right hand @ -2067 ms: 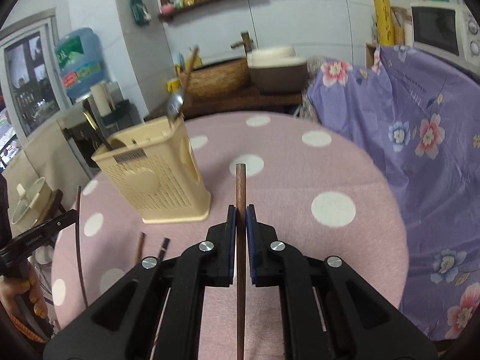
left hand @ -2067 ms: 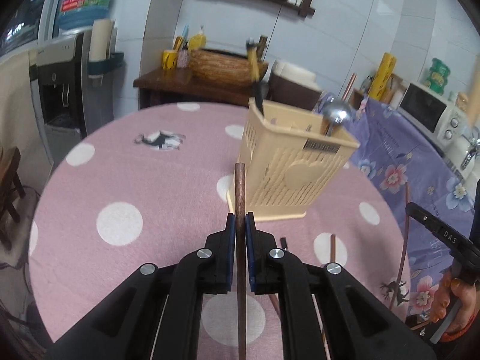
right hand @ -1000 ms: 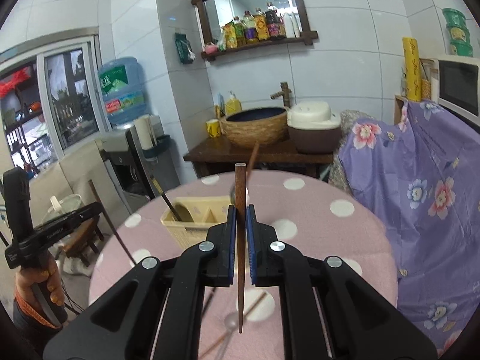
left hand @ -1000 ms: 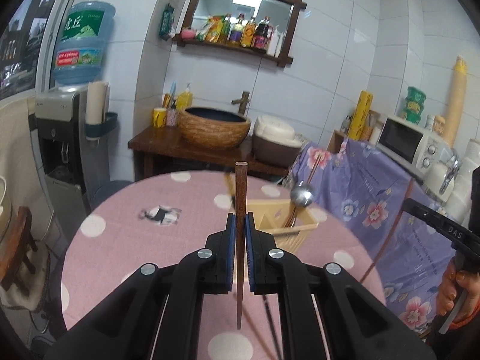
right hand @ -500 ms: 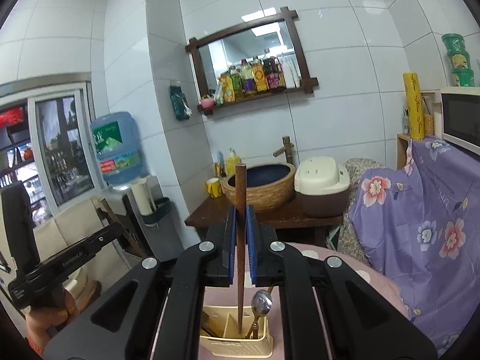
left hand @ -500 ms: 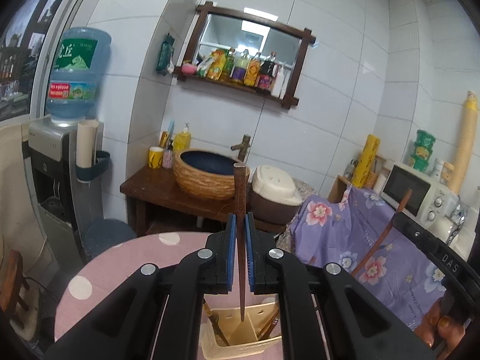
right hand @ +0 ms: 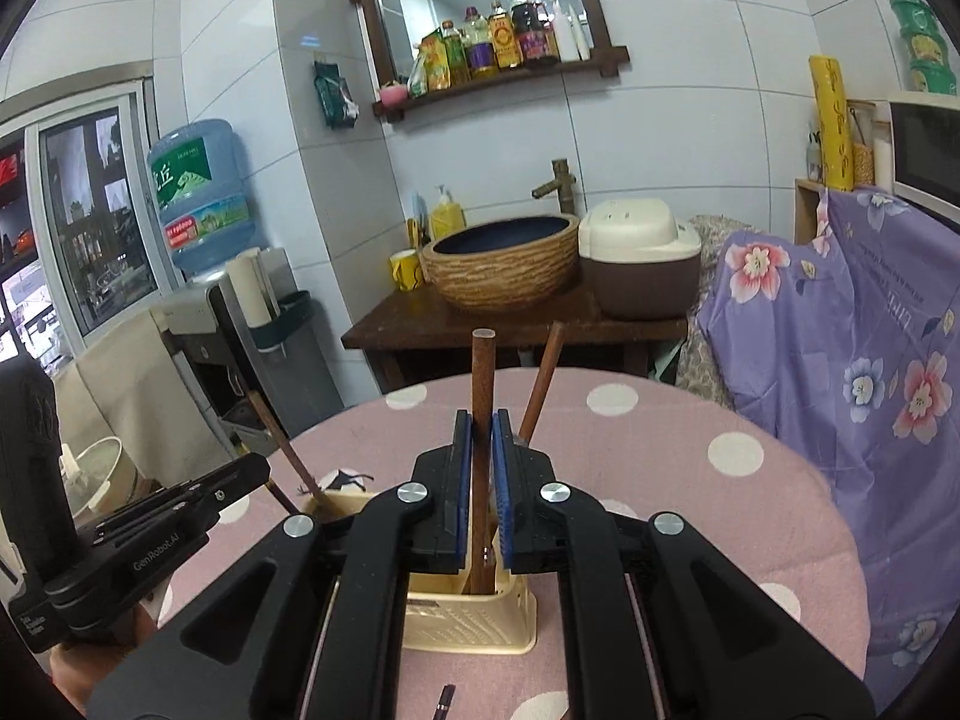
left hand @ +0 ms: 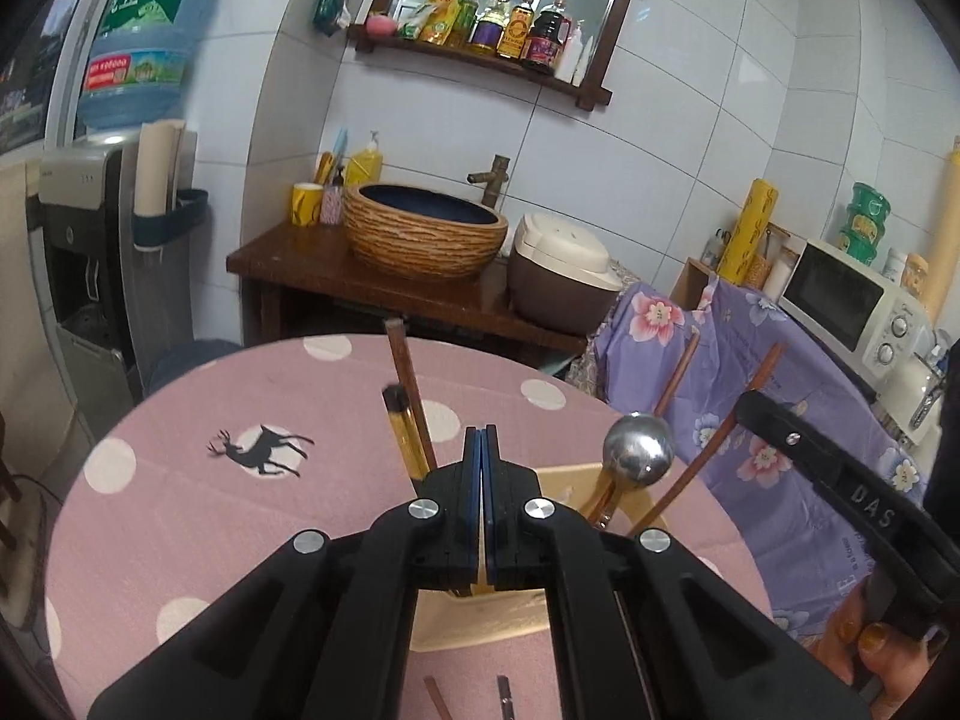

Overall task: Organize utensils
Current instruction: 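Lower both chopsticks into the holder and open both tools, then move the right tool to the clear plastic spoon and close on its handle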

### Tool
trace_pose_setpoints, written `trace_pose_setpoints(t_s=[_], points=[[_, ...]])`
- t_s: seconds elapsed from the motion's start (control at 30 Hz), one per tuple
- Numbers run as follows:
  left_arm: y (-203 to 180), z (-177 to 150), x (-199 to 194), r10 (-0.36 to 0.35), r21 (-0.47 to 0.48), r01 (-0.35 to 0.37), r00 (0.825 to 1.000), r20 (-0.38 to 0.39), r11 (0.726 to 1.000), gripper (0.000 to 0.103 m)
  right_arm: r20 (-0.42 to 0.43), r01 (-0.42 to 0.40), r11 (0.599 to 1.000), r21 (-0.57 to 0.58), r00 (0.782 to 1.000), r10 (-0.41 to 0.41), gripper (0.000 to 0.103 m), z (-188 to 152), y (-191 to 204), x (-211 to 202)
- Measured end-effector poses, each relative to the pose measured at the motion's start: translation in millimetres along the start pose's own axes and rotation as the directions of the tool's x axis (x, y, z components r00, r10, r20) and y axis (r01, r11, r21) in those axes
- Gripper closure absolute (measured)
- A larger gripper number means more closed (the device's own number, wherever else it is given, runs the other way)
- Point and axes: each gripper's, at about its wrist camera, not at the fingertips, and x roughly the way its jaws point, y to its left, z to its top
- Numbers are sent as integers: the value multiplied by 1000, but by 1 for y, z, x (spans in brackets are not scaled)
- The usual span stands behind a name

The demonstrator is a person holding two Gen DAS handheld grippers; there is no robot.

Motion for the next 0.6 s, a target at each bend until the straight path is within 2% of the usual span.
trace_pose_setpoints(t_s=[0.1, 0.13, 0.17, 0.2, 0.23, 0.27, 0.43, 0.6], points=[[-1, -11, -6, -9, 20, 9, 1000, -2, 1000, 100, 3, 4, 1000, -16, 1000, -4, 91, -11, -1, -1], [-1, -17, -10, -5, 31, 5, 1000, -5, 1000, 96, 1, 5, 1000, -24, 1000, -5, 82, -15, -1, -3], [-1, -22, -12, -1, 38, 1, 1000, -8, 999, 85, 1, 1, 1000, -26, 1000, -1, 75, -18, -2, -5], [-1, -27, -13, 4, 42, -3, 1000, -12, 999, 76, 5, -2, 1000, -24, 1000, 2, 59, -23, -2, -8], [0, -34, -16, 13, 42, -12, 1000, -15, 999, 56, 14, -1, 1000, -23, 1000, 2, 54, -27, -2, -12], [2, -42, -18, 20, 38, -20, 1000, -18, 999, 50, 22, 2, 1000, -27, 1000, -1, 54, -31, -2, -17], [14, -83, -17, 60, 36, -56, 992, -111, 998, 49, -28, 59, 995, -82, 998, -61, 54, -61, 0, -32], [30, -132, -17, 91, 19, -89, 973, -212, 996, 50, -148, 126, 983, -131, 978, -145, 54, -112, -7, -34]])
